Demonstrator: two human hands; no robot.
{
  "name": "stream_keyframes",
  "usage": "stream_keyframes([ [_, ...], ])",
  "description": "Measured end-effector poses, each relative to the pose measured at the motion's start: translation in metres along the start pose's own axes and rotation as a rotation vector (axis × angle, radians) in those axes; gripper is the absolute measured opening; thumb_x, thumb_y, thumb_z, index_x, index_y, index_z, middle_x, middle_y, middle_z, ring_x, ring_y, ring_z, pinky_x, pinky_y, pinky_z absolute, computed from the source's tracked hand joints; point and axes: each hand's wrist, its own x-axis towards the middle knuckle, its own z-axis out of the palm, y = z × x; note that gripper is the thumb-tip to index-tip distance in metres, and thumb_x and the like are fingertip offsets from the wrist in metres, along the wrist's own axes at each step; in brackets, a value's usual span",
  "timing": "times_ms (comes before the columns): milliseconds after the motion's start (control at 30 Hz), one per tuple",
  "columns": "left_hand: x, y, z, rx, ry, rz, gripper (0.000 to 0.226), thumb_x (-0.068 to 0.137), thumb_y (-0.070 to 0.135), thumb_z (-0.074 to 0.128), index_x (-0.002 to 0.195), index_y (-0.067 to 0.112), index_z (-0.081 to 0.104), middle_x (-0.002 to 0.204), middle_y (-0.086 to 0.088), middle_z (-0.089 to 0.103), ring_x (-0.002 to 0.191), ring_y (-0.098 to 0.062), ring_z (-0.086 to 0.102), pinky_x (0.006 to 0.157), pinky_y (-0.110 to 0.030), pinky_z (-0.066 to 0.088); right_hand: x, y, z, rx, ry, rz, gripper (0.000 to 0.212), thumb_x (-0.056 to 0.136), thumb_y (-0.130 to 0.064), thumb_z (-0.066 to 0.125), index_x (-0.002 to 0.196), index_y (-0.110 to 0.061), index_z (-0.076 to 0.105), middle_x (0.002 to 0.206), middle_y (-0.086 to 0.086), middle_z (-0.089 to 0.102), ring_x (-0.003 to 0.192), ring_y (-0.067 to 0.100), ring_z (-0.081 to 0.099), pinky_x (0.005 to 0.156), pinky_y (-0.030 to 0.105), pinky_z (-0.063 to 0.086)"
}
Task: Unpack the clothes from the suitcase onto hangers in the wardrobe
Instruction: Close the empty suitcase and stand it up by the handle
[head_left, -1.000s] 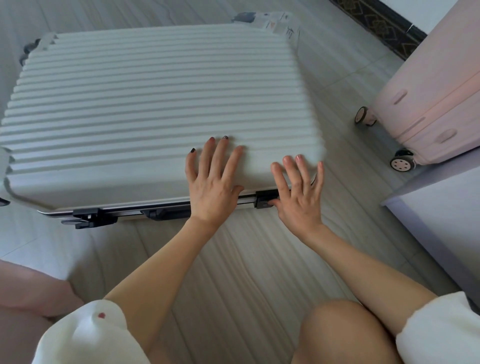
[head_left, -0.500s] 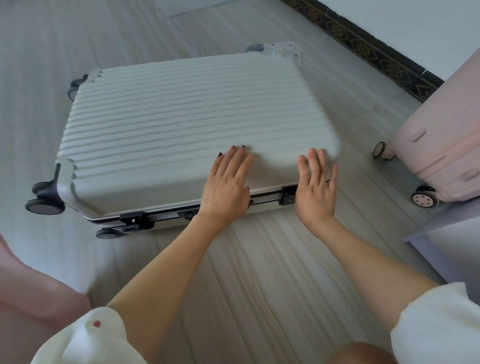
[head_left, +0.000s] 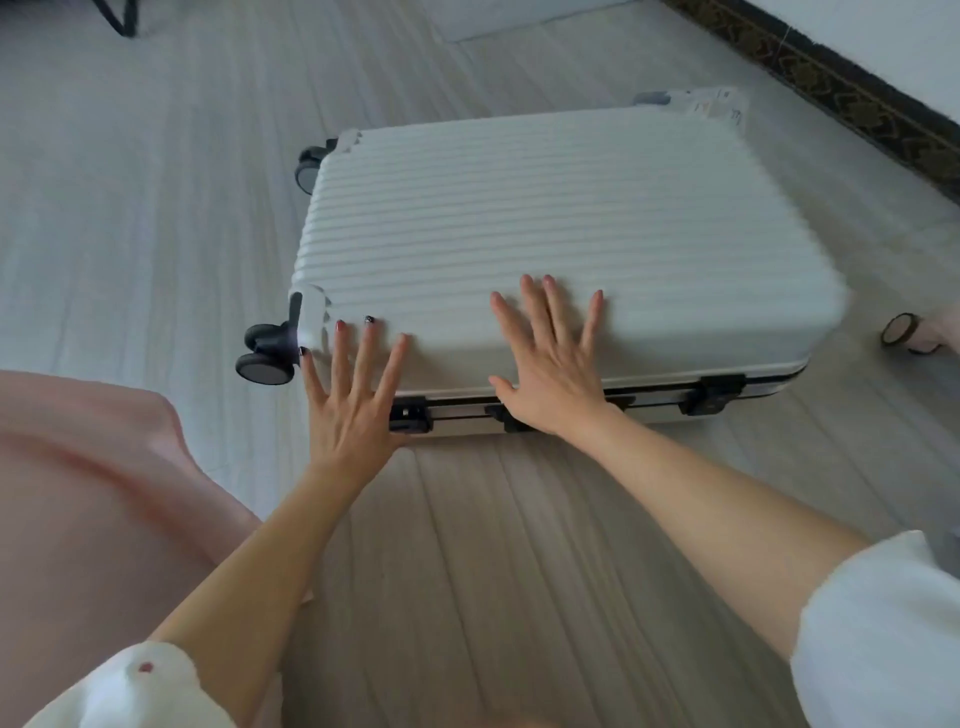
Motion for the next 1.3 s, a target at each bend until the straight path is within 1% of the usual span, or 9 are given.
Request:
stream_keyframes([
  [233,0.010,0.002,0.016,0.045,0.161,-0.009,0.132,0.038,0.023,0.092,0.144,0.025,0.014,0.143,-0.016,0.024,0.136,-0.042,0.022,0.105,-0.065,0.016,0.002,-0.001,0.012,-0.048,0.082,0.048,0.088,0.066,-0.033,0.072,0.137,-0.020,0.022,0.150,0.014,0.025,0.141,0.031,0.014,0.105,0.064,-0.007],
  [433,0.021,0.001,0.010,-0.002,0.156,0.022,0.141,0.025,0.034,0.094,0.144,0.027,0.018,0.141,-0.023,0.024,0.134,-0.043,0.030,0.107,-0.060,0.021,0.003,-0.004,0.019,-0.130,0.183,0.068,0.085,0.048,-0.008,0.070,0.126,-0.015,0.037,0.136,0.014,0.045,0.131,0.030,0.024,0.101,0.070,0.014],
  [667,0.018,0.011,0.004,0.002,0.096,-0.047,0.129,0.028,0.021,0.092,0.139,0.025,0.027,0.137,-0.022,0.026,0.131,-0.041,0.028,0.105,-0.062,0.023,-0.001,-0.003,0.012,-0.072,0.109,0.061,0.081,0.054,-0.008,0.065,0.129,-0.019,0.037,0.139,0.011,0.041,0.132,0.028,0.024,0.105,0.064,0.009],
  [800,0.020,0.022,-0.010,-0.111,0.028,-0.107,0.109,0.044,0.011,0.082,0.137,0.025,0.026,0.141,-0.021,0.023,0.136,-0.040,0.016,0.106,-0.066,0.013,0.004,0.023,-0.017,0.074,0.089,-0.051,0.057,0.074,-0.020,0.049,0.130,-0.023,0.047,0.140,0.000,0.045,0.131,0.020,0.039,0.098,0.044,0.017],
  [900,0.030,0.036,-0.030,-0.268,-0.030,-0.277,0.074,0.068,0.022,0.070,0.132,0.022,0.032,0.145,-0.021,0.027,0.141,-0.039,0.013,0.107,-0.065,0.001,0.005,0.054,-0.034,0.154,0.164,-0.003,0.050,0.080,-0.026,0.033,0.122,-0.017,0.058,0.130,0.003,0.057,0.124,0.024,0.050,0.103,0.051,0.026],
  [967,0.043,0.051,-0.042,-0.303,-0.013,-0.306,0.063,0.075,0.021,0.061,0.133,0.014,0.039,0.148,-0.020,0.027,0.142,-0.038,0.014,0.107,-0.065,-0.001,0.001,0.082,-0.043,0.074,0.164,0.163,0.053,0.083,-0.030,0.029,0.130,-0.019,0.051,0.141,0.007,0.045,0.134,0.028,0.037,0.108,0.060,0.014],
  [1100,0.071,0.100,-0.059,-0.378,0.034,-0.082,0.055,0.078,0.022,0.052,0.131,0.012,0.047,0.145,-0.017,0.037,0.139,-0.037,0.026,0.107,-0.066,0.006,-0.027,0.159,-0.055,0.002,-0.150,0.456,0.052,0.097,-0.034,0.029,0.147,-0.028,0.016,0.157,0.007,0.001,0.145,0.027,-0.003,0.112,0.058,-0.004],
  [1233,0.088,0.162,-0.075,-0.515,-0.013,-0.050,0.048,0.093,0.020,0.045,0.139,0.014,0.037,0.151,-0.011,0.026,0.144,-0.029,0.010,0.112,-0.057,0.002,-0.059,0.184,-0.045,-0.025,-0.193,0.392,0.070,0.080,-0.047,0.008,0.146,-0.027,0.019,0.154,0.008,0.012,0.144,0.027,0.005,0.113,0.052,0.004],
  [1300,0.095,0.187,-0.079,-0.542,-0.052,-0.041,0.047,0.095,0.022,0.040,0.141,0.017,0.033,0.153,-0.007,0.020,0.145,-0.025,0.005,0.114,-0.053,0.000,-0.070,0.183,-0.044,-0.030,-0.134,0.369,0.071,0.076,-0.045,0.017,0.142,-0.024,0.032,0.147,0.014,0.029,0.140,0.031,0.021,0.109,0.053,0.012],
])
